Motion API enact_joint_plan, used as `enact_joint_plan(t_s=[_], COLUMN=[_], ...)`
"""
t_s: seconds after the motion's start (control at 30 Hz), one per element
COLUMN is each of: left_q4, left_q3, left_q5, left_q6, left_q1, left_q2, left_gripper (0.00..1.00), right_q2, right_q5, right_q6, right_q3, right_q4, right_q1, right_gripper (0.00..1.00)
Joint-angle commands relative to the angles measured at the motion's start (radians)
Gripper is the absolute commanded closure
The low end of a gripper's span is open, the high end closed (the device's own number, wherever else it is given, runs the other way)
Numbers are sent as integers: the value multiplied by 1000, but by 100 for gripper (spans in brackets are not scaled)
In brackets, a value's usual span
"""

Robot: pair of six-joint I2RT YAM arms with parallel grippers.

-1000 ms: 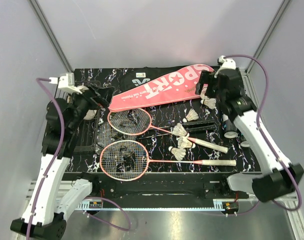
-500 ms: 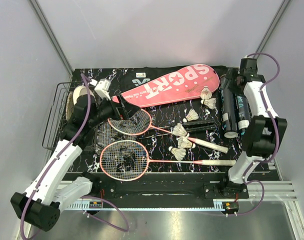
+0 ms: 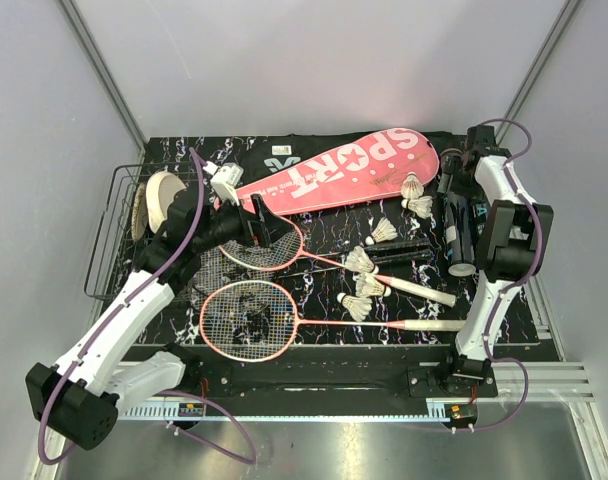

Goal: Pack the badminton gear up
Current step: Pick up the shuttle tube at the center of the board.

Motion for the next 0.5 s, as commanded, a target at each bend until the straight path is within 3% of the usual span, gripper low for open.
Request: enact_joint_plan(t_s=[0.0, 0.47], left_q4=[50, 38], left_q3=[16, 30], left_q5=[23, 3], left_q6=[17, 16], left_q1=[-4, -13], left_q2=[9, 9], left_gripper=[1, 1], right_q2=[37, 152], right_q5=[39, 74], right_q6=[-59, -74], right_q3=[53, 120], right_q4=[32, 57], right_q1=[-4, -1], right_gripper=[17, 23])
